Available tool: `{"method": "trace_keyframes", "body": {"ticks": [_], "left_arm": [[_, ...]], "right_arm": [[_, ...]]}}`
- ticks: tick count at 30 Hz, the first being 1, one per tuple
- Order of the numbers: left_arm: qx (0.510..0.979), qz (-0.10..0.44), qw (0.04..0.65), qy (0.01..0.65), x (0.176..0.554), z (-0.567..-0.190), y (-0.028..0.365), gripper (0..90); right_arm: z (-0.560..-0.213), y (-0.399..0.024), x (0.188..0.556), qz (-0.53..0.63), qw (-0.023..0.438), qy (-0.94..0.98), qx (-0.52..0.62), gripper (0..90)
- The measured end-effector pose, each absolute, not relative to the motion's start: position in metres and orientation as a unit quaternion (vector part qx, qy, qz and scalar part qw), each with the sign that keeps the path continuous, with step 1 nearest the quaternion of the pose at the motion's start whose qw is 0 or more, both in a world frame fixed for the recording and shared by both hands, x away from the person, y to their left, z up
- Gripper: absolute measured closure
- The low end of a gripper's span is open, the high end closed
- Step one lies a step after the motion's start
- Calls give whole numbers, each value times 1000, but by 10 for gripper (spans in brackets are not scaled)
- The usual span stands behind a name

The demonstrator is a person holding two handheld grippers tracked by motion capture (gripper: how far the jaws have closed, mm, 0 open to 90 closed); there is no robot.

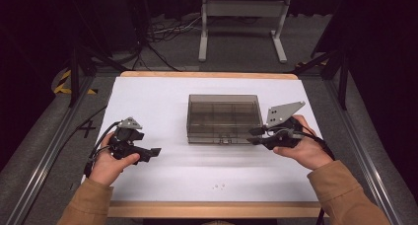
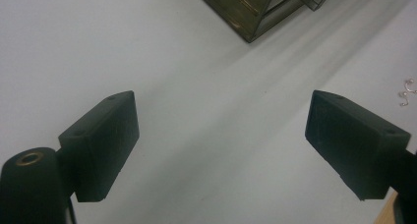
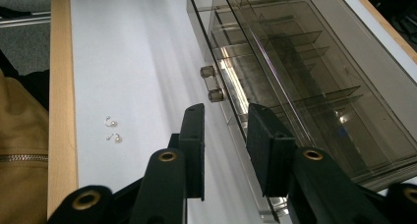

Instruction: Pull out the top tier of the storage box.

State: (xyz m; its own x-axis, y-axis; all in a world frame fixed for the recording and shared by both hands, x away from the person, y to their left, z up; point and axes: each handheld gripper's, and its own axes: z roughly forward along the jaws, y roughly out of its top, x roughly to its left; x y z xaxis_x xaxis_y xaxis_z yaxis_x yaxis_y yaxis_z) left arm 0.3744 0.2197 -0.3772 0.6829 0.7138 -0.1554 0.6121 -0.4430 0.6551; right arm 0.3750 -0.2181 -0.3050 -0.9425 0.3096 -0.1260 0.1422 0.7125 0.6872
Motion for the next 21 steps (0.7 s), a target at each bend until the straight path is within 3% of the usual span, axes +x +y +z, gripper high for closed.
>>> {"method": "trace_keyframes", "body": {"ticks": [21], "left_arm": [[846, 70, 355, 392, 376, -377, 219, 134]], "right_arm": [[-299, -210, 399, 305, 93, 940, 125, 717]]}}
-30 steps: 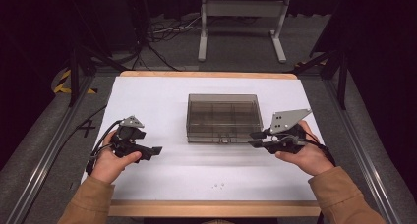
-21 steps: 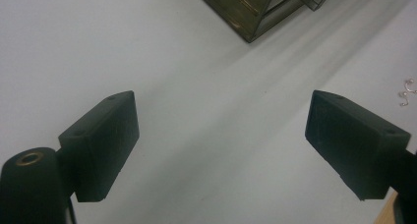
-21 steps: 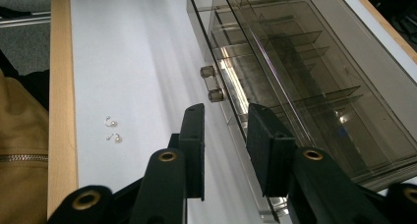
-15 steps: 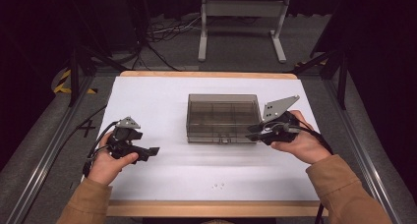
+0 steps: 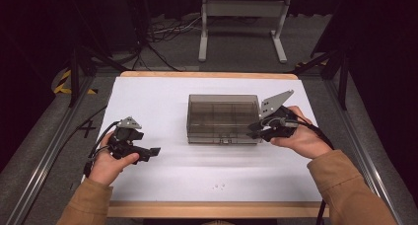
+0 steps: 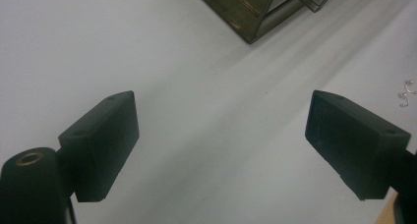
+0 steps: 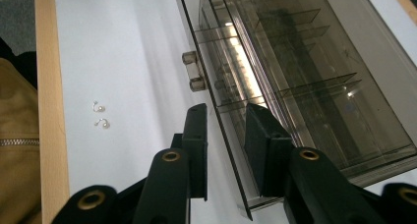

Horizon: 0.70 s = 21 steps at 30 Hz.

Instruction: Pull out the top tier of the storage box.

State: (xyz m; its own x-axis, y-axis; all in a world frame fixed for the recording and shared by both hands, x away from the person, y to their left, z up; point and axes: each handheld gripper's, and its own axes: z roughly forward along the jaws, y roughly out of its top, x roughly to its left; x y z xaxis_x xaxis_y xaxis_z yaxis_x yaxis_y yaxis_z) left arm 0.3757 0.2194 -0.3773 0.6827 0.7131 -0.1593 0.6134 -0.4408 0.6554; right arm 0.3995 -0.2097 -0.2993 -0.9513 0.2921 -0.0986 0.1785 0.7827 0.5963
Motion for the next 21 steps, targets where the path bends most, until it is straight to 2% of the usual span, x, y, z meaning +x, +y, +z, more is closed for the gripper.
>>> {"method": "trace_keyframes", "body": {"ticks": [21], "left_arm": [[847, 69, 355, 389, 378, -376, 218, 133]], "right_arm": [[-322, -197, 423, 224, 68, 963, 132, 707]]}}
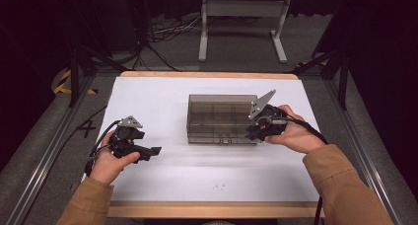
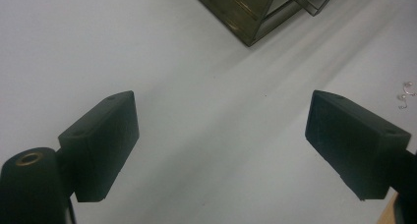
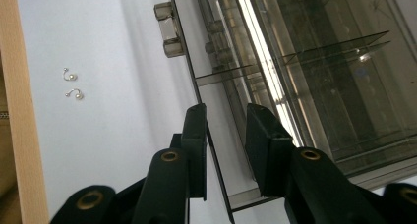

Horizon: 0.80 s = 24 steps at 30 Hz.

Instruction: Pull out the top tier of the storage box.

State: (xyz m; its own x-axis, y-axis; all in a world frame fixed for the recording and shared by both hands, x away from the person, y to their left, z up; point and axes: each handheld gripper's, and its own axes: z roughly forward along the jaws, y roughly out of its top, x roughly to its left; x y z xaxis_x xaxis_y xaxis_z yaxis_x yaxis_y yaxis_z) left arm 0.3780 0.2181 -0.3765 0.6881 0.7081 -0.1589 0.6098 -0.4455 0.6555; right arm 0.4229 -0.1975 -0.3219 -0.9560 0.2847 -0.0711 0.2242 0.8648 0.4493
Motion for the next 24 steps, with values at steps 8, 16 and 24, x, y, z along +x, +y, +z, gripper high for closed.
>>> {"method": "trace_keyframes", "body": {"ticks": [8, 16, 24], "left_arm": [[847, 67, 355, 390, 378, -377, 218, 133], [847, 66, 356, 390, 378, -377, 218, 133], [847, 66, 356, 389, 378, -377, 218, 132]], "right_arm": [[-327, -194, 424, 210, 62, 967, 127, 708], [-328, -190, 423, 186, 51, 974, 123, 714], [-330, -185, 422, 175, 50, 977, 115, 743]]}}
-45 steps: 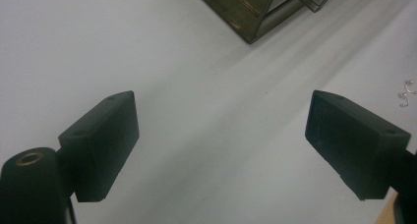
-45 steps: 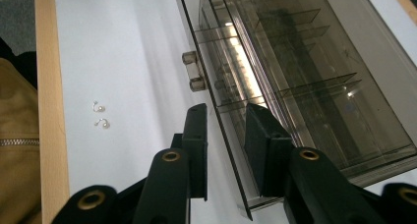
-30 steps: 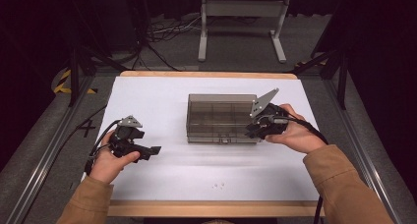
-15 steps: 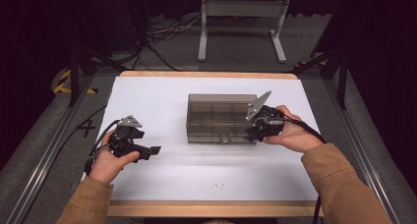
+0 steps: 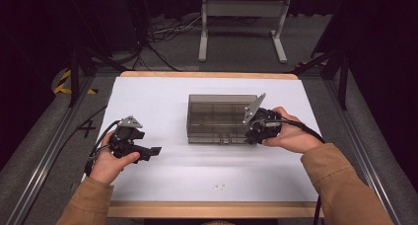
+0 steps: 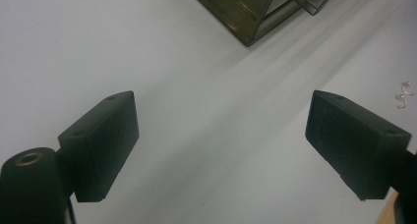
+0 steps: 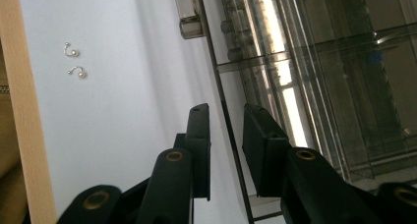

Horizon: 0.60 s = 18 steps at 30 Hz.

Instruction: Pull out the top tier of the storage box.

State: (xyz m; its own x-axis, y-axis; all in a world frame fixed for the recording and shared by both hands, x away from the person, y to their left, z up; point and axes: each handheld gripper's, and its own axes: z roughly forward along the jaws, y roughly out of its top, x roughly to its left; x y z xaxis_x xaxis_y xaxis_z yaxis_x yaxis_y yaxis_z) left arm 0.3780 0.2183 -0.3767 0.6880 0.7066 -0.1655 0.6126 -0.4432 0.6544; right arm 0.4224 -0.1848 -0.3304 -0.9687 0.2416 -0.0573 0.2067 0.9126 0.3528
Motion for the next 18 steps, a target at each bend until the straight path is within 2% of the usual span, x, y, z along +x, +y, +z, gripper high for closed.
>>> {"method": "trace_keyframes", "body": {"ticks": [18], "left_arm": [[847, 65, 356, 389, 378, -377, 218, 132]], "right_arm": [[-330, -177, 423, 138, 51, 984, 105, 831]]}}
